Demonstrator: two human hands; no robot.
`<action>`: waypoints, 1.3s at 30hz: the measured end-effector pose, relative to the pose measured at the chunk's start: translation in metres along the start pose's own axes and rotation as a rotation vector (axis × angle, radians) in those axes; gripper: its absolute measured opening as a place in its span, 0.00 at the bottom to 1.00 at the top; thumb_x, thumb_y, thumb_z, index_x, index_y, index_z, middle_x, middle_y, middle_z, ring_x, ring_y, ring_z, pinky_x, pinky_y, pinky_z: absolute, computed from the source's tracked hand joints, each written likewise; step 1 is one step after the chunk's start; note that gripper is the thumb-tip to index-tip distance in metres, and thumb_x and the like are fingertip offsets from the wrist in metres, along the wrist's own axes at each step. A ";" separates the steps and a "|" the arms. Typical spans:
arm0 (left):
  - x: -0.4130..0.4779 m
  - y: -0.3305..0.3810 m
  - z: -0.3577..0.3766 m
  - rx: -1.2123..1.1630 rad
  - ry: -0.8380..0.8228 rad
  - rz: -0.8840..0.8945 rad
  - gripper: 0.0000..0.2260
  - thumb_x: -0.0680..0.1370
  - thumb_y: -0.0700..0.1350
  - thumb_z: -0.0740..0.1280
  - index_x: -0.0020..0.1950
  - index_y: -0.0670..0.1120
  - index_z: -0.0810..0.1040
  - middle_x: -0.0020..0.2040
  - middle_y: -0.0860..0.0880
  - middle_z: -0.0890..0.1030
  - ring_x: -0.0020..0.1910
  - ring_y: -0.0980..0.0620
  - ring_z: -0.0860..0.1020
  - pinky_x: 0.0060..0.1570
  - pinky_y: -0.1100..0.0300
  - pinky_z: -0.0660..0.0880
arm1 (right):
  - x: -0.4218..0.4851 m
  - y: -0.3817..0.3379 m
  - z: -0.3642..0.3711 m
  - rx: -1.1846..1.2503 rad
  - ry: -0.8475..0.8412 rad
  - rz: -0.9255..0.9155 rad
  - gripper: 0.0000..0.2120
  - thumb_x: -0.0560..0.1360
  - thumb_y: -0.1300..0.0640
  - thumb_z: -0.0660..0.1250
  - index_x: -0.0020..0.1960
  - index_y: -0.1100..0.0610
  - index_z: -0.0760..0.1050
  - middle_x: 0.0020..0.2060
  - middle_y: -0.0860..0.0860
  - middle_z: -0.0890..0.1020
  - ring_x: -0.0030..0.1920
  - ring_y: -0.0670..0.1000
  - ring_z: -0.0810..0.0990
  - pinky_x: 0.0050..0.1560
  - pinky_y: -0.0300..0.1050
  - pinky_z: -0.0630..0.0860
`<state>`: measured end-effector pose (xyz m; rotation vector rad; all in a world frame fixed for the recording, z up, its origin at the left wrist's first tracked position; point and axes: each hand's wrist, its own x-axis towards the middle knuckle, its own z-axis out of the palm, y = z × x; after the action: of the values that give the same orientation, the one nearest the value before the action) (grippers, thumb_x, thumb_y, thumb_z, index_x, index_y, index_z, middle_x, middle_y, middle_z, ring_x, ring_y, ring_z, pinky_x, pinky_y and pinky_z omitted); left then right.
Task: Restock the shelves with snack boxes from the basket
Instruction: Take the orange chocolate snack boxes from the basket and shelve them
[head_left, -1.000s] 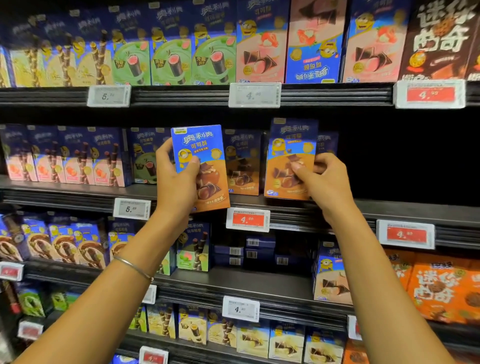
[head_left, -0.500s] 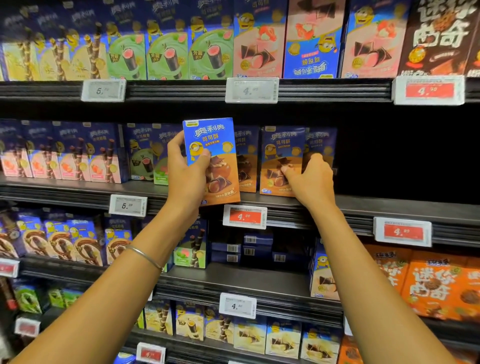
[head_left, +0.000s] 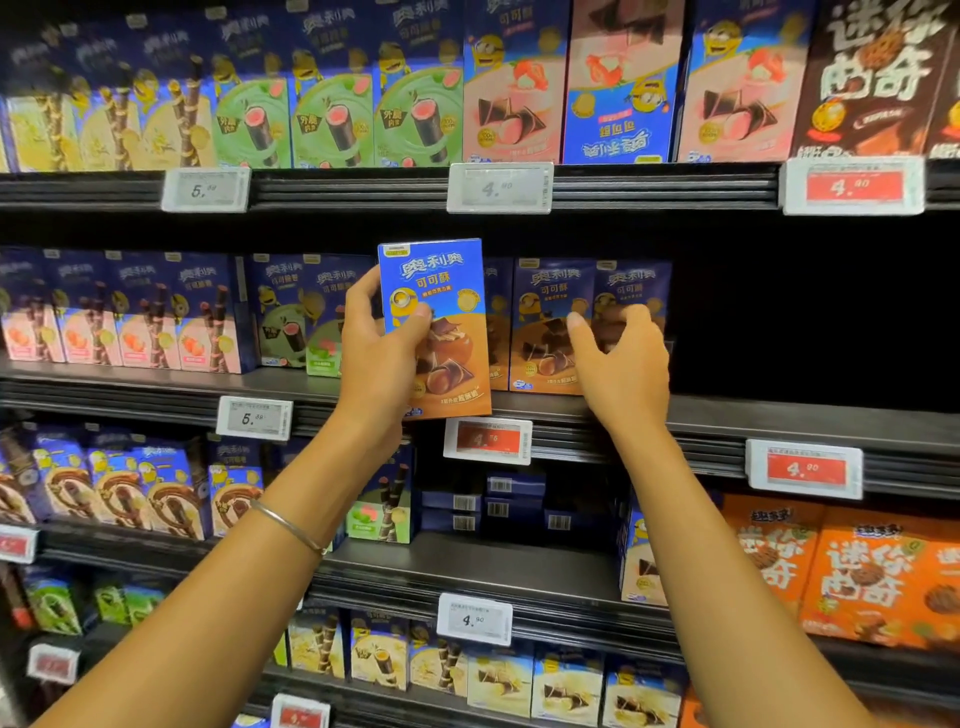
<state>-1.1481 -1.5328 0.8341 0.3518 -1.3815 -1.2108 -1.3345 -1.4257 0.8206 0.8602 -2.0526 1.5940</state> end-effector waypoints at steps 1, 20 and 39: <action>-0.002 0.001 0.004 -0.019 -0.022 -0.010 0.17 0.85 0.38 0.67 0.70 0.53 0.71 0.61 0.52 0.84 0.52 0.56 0.87 0.48 0.54 0.84 | -0.007 -0.005 -0.003 0.133 -0.017 -0.043 0.22 0.76 0.37 0.67 0.61 0.52 0.74 0.53 0.47 0.80 0.52 0.44 0.80 0.50 0.47 0.80; 0.018 -0.024 0.069 0.931 -0.127 0.232 0.41 0.76 0.64 0.73 0.80 0.47 0.60 0.80 0.37 0.57 0.80 0.35 0.56 0.74 0.37 0.64 | 0.032 0.037 -0.062 0.297 -0.060 0.149 0.16 0.78 0.49 0.68 0.59 0.54 0.67 0.52 0.55 0.84 0.52 0.56 0.84 0.58 0.60 0.79; 0.040 -0.062 0.077 1.046 -0.065 -0.023 0.62 0.67 0.65 0.81 0.84 0.42 0.45 0.79 0.36 0.51 0.79 0.33 0.53 0.73 0.37 0.66 | 0.068 0.060 -0.027 0.002 -0.345 0.208 0.16 0.71 0.60 0.75 0.56 0.55 0.75 0.49 0.52 0.82 0.50 0.50 0.81 0.44 0.47 0.79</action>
<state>-1.2514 -1.5563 0.8254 1.0501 -1.9890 -0.4149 -1.4267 -1.4050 0.8293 1.0096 -2.4492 1.6452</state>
